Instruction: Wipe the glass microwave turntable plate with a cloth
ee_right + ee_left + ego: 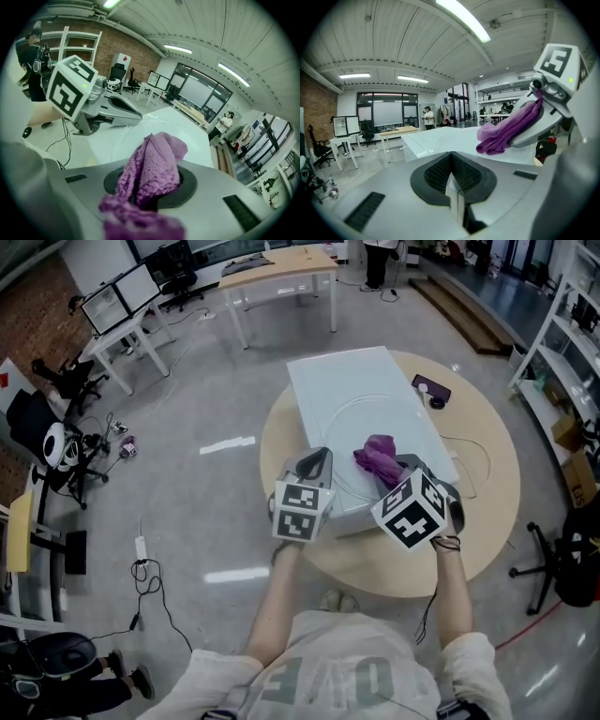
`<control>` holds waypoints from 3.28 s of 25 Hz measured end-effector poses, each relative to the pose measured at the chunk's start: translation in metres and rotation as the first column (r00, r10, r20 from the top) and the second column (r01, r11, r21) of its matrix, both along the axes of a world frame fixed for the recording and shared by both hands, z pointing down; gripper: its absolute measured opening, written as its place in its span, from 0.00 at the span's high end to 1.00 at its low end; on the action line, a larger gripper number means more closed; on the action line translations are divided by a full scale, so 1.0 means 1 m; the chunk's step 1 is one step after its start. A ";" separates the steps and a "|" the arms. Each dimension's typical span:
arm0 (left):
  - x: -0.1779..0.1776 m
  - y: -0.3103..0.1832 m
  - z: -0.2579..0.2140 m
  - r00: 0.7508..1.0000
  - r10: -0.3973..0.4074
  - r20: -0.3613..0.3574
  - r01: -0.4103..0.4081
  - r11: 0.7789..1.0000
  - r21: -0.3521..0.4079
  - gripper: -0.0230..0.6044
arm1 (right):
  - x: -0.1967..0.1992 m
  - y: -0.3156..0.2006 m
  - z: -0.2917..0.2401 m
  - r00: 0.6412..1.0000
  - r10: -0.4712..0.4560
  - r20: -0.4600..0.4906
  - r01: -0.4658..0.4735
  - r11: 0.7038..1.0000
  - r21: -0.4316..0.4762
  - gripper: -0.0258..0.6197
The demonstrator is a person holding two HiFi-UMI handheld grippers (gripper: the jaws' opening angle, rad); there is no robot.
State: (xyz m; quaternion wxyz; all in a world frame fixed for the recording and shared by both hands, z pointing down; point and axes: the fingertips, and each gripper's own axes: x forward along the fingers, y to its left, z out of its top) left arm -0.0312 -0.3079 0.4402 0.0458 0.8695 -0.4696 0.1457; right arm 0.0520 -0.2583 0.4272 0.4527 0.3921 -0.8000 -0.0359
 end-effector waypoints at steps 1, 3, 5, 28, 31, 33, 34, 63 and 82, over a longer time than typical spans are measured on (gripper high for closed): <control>0.000 0.000 0.000 1.000 0.000 0.000 0.000 1.000 0.000 0.96 | -0.001 0.007 0.000 1.000 -0.006 -0.001 0.006 1.000 0.000 0.88; 0.000 0.000 0.000 1.000 0.000 -0.001 0.000 1.000 0.001 0.96 | -0.003 0.017 0.001 1.000 -0.012 -0.003 0.012 1.000 0.005 0.89; 0.002 0.000 0.000 1.000 0.000 0.000 0.000 1.000 0.001 0.96 | -0.004 0.027 0.002 1.000 -0.019 -0.006 0.019 1.000 0.006 0.88; 0.007 -0.002 0.000 1.000 0.000 -0.006 0.000 1.000 0.000 0.96 | 0.015 0.001 -0.023 0.999 0.010 0.050 -0.013 0.997 0.070 0.89; 0.005 -0.001 0.000 1.000 0.000 -0.004 0.000 1.000 0.002 0.96 | 0.034 -0.038 -0.037 0.994 0.076 0.078 -0.084 0.990 0.114 0.88; 0.006 -0.001 0.000 1.000 0.002 -0.001 -0.002 1.000 0.001 0.96 | 0.048 -0.069 -0.047 0.988 0.122 0.093 -0.134 0.981 0.139 0.89; 0.005 -0.002 -0.001 1.000 0.003 0.001 -0.003 1.000 0.001 0.96 | 0.054 -0.086 -0.051 0.985 0.141 0.100 -0.154 0.977 0.146 0.88; 0.005 0.000 -0.001 0.999 -0.027 0.040 0.027 1.000 0.002 0.96 | 0.051 -0.058 -0.005 0.997 0.079 0.003 -0.079 0.997 -0.001 0.89; 0.006 0.001 -0.002 0.999 -0.024 0.043 0.024 1.000 0.002 0.96 | 0.032 0.062 -0.007 1.000 -0.003 -0.005 0.003 1.000 0.022 0.88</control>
